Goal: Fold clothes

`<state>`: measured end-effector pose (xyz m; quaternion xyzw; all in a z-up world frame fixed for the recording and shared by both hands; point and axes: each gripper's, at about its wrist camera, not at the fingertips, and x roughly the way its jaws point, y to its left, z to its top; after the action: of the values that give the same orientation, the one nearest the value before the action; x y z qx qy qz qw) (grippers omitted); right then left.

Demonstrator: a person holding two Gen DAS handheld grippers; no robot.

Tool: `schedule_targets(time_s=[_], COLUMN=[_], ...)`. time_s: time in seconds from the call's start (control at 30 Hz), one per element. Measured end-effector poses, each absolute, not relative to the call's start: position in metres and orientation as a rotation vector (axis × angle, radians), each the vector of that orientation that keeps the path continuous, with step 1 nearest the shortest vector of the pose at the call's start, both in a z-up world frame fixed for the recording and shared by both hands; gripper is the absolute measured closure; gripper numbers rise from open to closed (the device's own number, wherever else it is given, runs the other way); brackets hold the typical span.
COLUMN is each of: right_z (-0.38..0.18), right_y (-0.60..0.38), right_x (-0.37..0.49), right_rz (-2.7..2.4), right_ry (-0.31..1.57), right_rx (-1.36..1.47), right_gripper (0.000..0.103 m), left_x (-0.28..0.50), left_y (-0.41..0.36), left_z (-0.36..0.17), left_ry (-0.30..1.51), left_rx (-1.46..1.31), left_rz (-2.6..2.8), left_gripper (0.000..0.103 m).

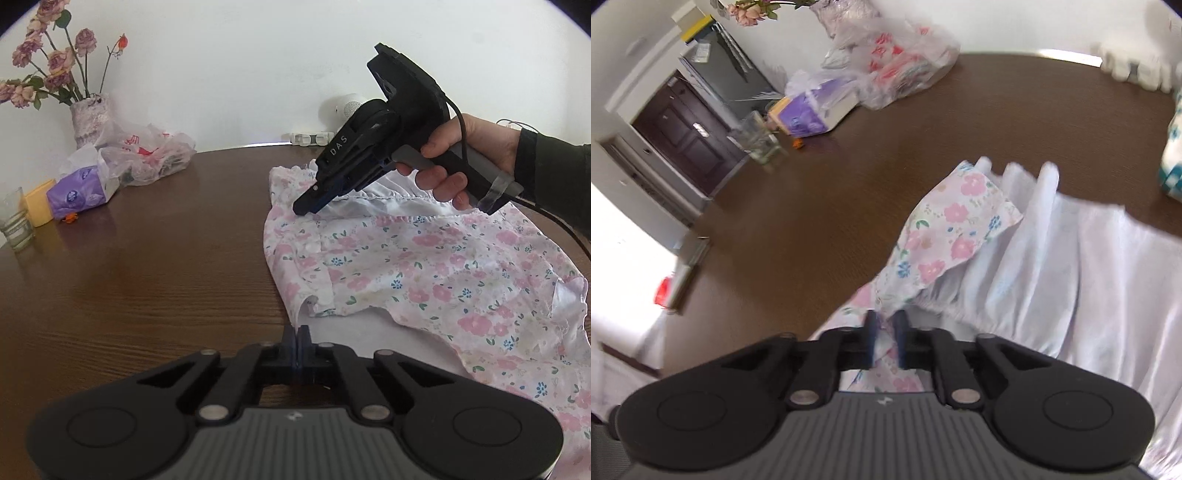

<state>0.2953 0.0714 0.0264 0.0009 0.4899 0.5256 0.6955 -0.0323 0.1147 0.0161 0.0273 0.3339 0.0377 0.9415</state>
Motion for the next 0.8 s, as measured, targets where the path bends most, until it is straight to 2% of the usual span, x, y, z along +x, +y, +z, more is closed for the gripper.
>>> schedule_targets(time_s=[0.17,0.27,0.4,0.43,0.5,0.57,0.6,0.7,0.8], right_z=[0.037,0.037,0.034,0.037,0.045,0.049,0.052,0.06,0.069], right_y=[0.04,0.04,0.044,0.045,0.046,0.04,0.035,0.006,-0.035], right_x=[0.301,0.301,0.291,0.287,0.276,0.257,0.246,0.211,0.18], right_rz=[1.175,1.099,1.06,1.048,1.05,1.055,1.057,1.0,0.88], right_ry=[1.072,1.087,1.089,1.069,1.037,1.03,1.015,0.963,0.915], right_rx=[0.3,0.271,0.151,0.12,0.038,-0.074,-0.126,-0.236,-0.298], right_gripper=[0.101,0.102,0.089,0.088,0.088,0.088,0.086,0.065,0.065], left_x=[-0.047,-0.053,-0.057,-0.057,-0.058,-0.056,-0.053,-0.051,-0.046], left_y=[0.118,0.123,0.113,0.11,0.115,0.127,0.132,0.129,0.12], left_z=[0.014,0.013,0.015,0.016,0.016,0.017,0.018,0.02,0.022], left_ry=[0.689,0.69,0.696,0.694,0.693,0.691,0.694,0.691,0.677], left_rx=[0.033,-0.004,0.079,0.112,0.099,0.052,0.043,0.12,0.187], left_rz=[0.119,0.134,0.142,0.143,0.15,0.166,0.171,0.142,0.126], left_gripper=[0.103,0.103,0.103,0.103,0.098,0.088,0.086,0.084,0.069])
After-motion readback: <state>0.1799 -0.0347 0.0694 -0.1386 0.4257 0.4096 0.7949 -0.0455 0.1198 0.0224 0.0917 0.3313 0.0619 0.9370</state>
